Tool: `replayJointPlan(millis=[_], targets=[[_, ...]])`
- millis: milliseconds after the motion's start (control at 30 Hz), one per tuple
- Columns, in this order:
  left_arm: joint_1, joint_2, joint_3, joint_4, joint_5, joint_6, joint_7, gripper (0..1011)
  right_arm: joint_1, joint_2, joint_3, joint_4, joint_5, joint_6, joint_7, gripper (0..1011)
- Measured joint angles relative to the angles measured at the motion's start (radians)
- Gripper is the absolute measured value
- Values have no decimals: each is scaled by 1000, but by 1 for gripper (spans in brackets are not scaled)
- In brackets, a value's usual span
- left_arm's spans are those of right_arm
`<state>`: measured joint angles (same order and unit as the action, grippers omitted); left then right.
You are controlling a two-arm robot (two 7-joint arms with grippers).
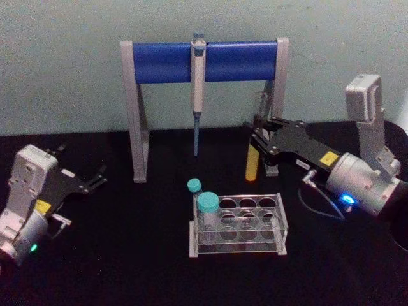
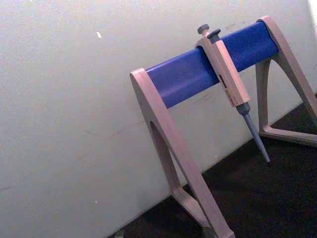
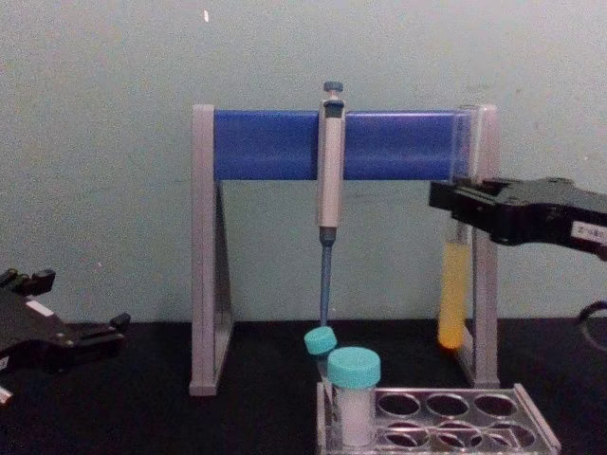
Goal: Pick up the test tube from the test tube rack, shake it, then place it back into the test tube rack.
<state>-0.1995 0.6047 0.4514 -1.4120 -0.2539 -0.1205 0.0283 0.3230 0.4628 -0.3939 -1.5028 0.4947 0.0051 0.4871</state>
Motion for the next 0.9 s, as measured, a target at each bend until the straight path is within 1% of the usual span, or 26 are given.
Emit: replayJointPlan(millis=[100,233,267,467,533,600,700,733,833,900], targets=[[0,0,0,0,0,0,0,1009,-20,13,14,-21,-1,5,-14,225],[0,0,0,0,0,0,0,1010,-67,39,39,-70,-1,18,-35,225],[0,0,0,0,0,0,0,1010,-67,39,39,-70,-1,18,-35,225],[0,0,0,0,0,0,0,1010,-146,75,59,-154,4,40,-46,225],[0,0,0,0,0,0,0,1010,-159,79,59,-168,6,43,-44,225],[0,0,0,0,0,0,0,1010,-173,82,54,-185,11,44,-35,225],[0,0,0,0,0,0,0,1010,-176,78,38,-192,16,46,-17,225],[0,0,0,0,0,0,0,1010,-170,73,27,-189,18,46,-8,225],[0,0,0,0,0,0,0,1009,-155,65,14,-175,20,45,4,225],[0,0,0,0,0,0,0,1010,-128,52,-2,-149,20,41,18,225]])
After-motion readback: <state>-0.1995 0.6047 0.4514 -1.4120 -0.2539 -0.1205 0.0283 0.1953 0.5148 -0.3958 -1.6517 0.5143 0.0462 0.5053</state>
